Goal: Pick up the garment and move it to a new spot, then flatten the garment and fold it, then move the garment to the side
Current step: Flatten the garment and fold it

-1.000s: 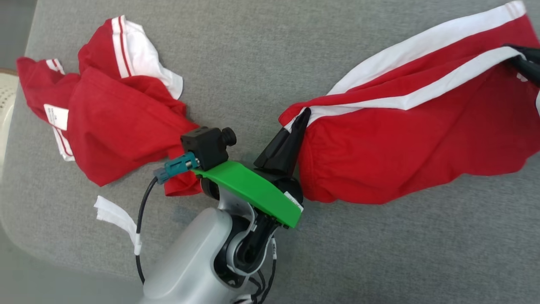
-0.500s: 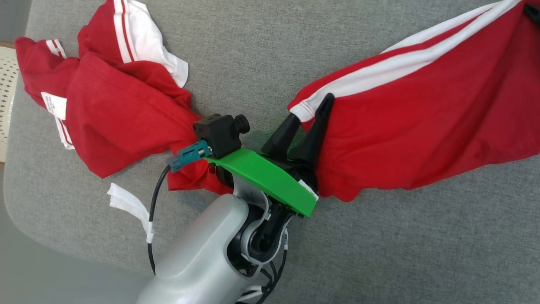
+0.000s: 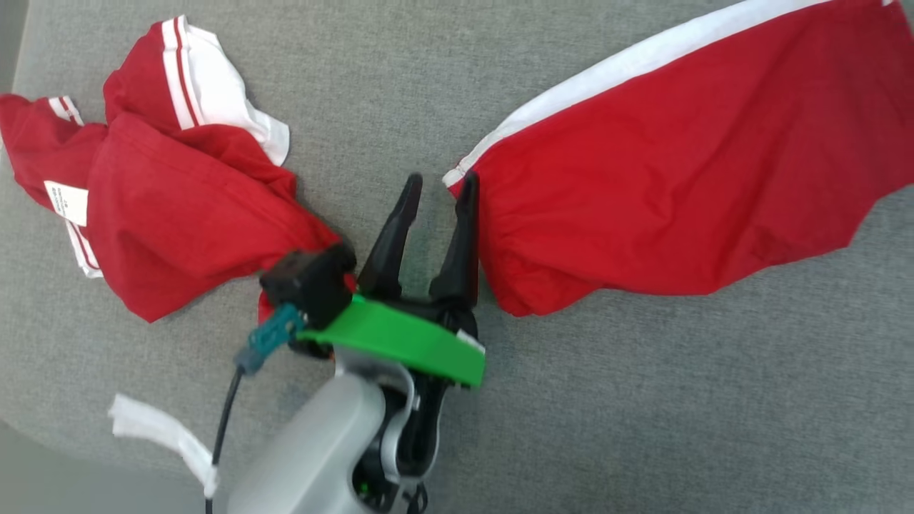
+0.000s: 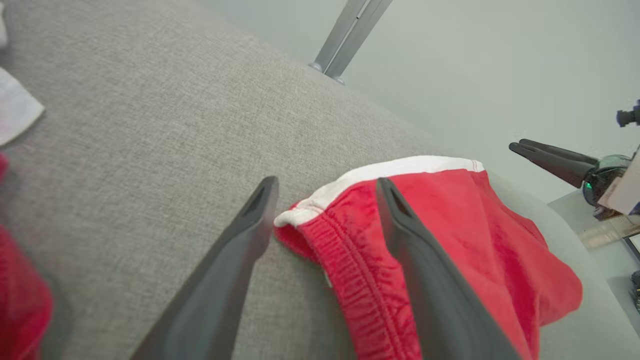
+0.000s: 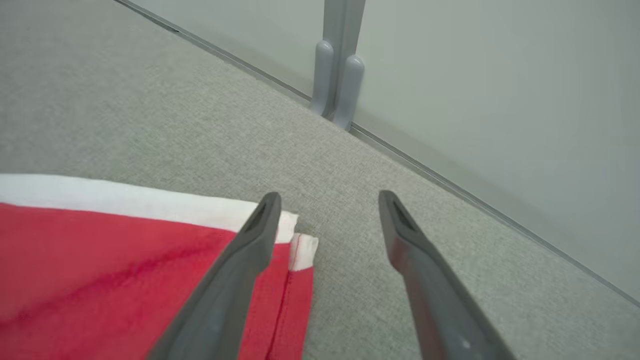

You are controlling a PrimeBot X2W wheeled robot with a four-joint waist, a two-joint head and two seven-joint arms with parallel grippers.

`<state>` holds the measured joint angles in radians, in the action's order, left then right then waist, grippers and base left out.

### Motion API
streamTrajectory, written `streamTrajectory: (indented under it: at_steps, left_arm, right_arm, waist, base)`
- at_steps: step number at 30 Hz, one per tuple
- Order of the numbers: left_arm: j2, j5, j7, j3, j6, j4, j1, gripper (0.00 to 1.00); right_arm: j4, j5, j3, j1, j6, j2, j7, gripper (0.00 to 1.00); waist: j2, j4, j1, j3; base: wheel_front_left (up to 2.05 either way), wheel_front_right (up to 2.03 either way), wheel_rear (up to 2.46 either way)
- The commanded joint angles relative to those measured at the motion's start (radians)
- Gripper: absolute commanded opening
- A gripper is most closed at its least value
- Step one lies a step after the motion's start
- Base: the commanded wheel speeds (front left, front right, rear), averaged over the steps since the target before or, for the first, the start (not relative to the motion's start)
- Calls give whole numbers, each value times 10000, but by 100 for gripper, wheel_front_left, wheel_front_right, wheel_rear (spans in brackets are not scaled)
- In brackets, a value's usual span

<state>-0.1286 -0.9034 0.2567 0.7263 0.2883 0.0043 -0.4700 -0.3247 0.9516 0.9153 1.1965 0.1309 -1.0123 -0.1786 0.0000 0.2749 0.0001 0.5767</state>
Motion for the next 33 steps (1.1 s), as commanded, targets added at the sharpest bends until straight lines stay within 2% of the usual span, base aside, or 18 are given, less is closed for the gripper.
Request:
streamTrajectory:
  at_steps: [1, 5, 9, 13, 16, 22, 27, 28, 29, 33]
  left_arm:
    - [-42, 218, 48, 33, 127, -247, 393, 100]
    - [-182, 1029, 98, 162, 535, -866, 1181, 100]
    - [0, 2254, 81, -301, 764, -1276, 1740, 100]
    - [281, 3276, 85, -805, 543, -1388, 2117, 100]
    - [510, 3617, 86, -1169, 220, -1334, 2341, 100]
    - [736, 3967, 87, -1675, -427, -1180, 2605, 100]
    - [781, 3994, 88, -1769, -704, -1197, 2681, 100]
    - [779, 3970, 88, -1731, -744, -1196, 2668, 100]
    - [779, 3984, 88, -1705, -769, -1181, 2664, 100]
    - [775, 4260, 85, -1687, -855, -934, 2789, 100]
  right_arm:
    - [28, 356, -183, -430, -3, 132, -97, 100]
    - [169, 859, -600, -1504, -1, 482, -656, 100]
    - [-27, 334, -1055, -2203, -1, 717, -1179, 100]
    - [-403, -163, -1750, -2645, -1, 1369, -1497, 100]
    - [-602, -541, -2254, -2900, -1, 1768, -1769, 100]
    - [-894, -834, -3155, -3406, 3, 2413, -2726, 100]
    - [-1109, -927, -3623, -3928, 5, 2861, -3634, 98]
    - [-1122, -991, -3757, -4011, 3, 2918, -3706, 29]
    - [-1172, -1072, -3904, -4051, 3, 2926, -3718, 0]
    - [-1427, -914, -4892, -4203, -12, 2956, -3751, 0]
  waist:
    - [0, -338, -1, -341]
    - [0, -490, -1, -449]
    - [0, -467, -1, -330]
    - [0, -314, -1, -198]
    - [0, -173, -1, -166]
    - [0, 96, -1, -135]
    - [0, 223, -1, -114]
    - [0, 227, -1, -135]
    - [0, 218, -1, -176]
    - [0, 20, -1, -540]
  base:
    - [0, 0, 0]
    - [0, 0, 0]
    - [0, 0, 0]
    - [0, 0, 0]
    - [0, 0, 0]
    - [0, 0, 0]
    - [0, 0, 0]
    - [0, 0, 0]
    - [0, 0, 0]
    - [0, 0, 0]
